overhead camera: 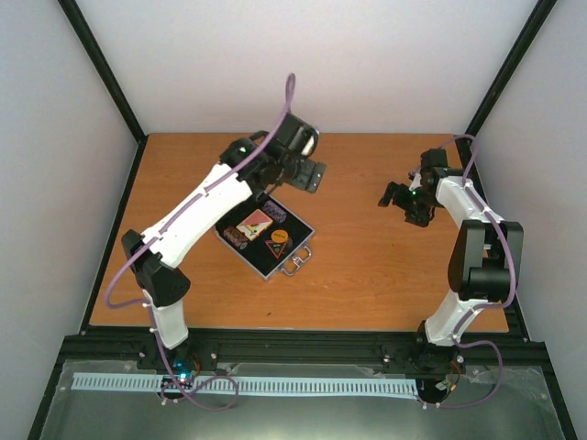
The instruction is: Pack up texas hold em set
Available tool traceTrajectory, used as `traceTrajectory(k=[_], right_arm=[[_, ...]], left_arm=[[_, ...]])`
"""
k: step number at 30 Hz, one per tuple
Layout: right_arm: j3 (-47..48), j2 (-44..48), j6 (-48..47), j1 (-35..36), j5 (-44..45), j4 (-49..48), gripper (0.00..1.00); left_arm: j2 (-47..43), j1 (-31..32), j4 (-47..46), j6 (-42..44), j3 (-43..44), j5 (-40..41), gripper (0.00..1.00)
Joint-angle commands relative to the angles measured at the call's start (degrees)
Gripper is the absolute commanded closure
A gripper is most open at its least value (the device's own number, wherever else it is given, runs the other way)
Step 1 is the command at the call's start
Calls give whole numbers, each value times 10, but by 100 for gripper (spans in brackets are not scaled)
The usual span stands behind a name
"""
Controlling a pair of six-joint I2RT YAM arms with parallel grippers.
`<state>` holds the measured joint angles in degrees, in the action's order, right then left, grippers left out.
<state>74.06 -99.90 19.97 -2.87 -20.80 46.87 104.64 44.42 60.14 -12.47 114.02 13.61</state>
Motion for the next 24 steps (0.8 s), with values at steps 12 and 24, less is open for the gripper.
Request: traceTrajectory(k=[12,24], right_arm=[[13,34,-3,63,2,12,0],[82,21,2,148,-75,12,0]], left_arm=[[-43,-208,37,-55,94,4,4],[-42,-291,4,-92,-50,-42,5]])
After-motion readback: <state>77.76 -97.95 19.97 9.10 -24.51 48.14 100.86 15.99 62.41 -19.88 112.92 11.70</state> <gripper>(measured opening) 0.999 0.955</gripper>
